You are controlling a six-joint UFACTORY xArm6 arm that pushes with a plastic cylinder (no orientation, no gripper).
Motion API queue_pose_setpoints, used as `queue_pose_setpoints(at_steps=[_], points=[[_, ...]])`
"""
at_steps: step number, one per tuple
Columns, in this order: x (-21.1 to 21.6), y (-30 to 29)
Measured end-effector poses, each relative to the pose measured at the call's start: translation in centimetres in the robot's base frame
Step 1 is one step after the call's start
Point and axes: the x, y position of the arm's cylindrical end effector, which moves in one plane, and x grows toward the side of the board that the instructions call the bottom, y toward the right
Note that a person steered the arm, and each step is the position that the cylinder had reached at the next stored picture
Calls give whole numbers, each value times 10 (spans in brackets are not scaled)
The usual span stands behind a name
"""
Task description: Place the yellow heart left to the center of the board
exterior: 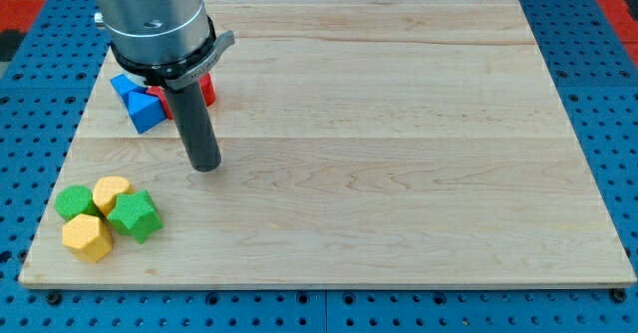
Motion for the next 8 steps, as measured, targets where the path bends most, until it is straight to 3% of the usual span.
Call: queue_pose_setpoints(at_steps=[2,4,5,6,8], points=[[9,-30],[12,38],[57,82],[120,54],[137,-1]])
